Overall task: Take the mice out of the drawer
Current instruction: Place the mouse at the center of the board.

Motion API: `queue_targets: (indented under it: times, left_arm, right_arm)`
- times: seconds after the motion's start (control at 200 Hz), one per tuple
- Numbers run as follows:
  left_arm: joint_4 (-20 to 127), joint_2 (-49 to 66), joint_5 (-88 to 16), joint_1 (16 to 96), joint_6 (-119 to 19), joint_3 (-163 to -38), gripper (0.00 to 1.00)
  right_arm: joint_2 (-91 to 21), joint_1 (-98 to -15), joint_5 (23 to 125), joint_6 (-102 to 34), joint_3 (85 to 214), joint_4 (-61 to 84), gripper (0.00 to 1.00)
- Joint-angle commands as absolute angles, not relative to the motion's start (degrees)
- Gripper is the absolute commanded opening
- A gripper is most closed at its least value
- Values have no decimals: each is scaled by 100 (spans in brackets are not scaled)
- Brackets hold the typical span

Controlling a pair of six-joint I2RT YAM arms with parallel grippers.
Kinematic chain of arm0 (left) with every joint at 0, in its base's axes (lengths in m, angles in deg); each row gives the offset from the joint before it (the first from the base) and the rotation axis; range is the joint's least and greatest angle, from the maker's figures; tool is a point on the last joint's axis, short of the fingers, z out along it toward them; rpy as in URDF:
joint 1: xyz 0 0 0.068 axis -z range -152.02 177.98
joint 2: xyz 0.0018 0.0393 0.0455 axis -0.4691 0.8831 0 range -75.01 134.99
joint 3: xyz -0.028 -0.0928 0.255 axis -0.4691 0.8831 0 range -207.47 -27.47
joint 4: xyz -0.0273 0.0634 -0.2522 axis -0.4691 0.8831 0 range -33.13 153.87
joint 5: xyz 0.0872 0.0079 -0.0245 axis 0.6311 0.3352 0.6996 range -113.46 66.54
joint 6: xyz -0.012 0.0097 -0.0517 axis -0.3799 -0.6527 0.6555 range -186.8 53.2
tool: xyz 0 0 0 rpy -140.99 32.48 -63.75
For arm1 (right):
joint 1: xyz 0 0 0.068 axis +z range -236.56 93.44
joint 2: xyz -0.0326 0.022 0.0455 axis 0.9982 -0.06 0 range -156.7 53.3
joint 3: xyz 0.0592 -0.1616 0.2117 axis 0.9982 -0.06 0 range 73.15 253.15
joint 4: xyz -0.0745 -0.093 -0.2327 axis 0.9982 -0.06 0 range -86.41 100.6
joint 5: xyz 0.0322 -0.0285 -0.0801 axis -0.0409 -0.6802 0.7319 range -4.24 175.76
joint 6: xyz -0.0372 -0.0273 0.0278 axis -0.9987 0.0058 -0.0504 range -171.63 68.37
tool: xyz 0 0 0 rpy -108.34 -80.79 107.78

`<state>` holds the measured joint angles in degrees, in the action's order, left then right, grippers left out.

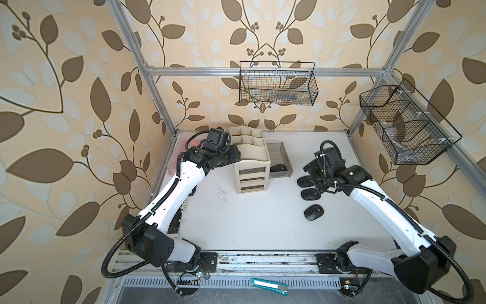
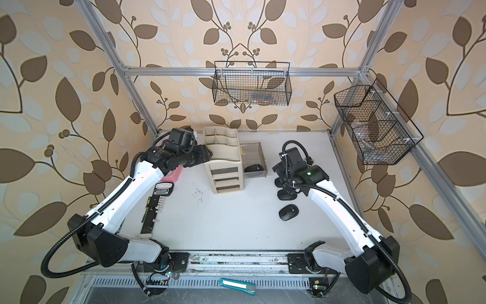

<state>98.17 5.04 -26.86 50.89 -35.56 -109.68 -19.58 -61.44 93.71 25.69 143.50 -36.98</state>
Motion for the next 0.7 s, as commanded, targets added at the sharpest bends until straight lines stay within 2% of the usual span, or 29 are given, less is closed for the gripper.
queue_targets:
  times: [0.0,0.07,0.27,0.59,0.695]
  left_arm:
    - [9761,536,-2899,5118,-3684,-11142,53]
    - [9747,557,-2944,5114,-3672,-11151,52]
    - [9764,554,-2947,5118,-3633,-11188,44]
    - [9604,525,-3080,5126,-3538,-11036,36]
    - [9532,495,-3196,5127,-3463,-10972,33]
  right_arm:
    - [-2470,-5965,8877,2379,14892,-3607,79]
    - [-2904,-5892,8649,2469,15207,-3441,77]
    - [-3921,-5714,8821,2509,16338,-3593,74]
    - [-4421,-5707,9152,2962,16243,-3643,72]
    - [-4760,-5714,9090,2901,16568,-3905,72]
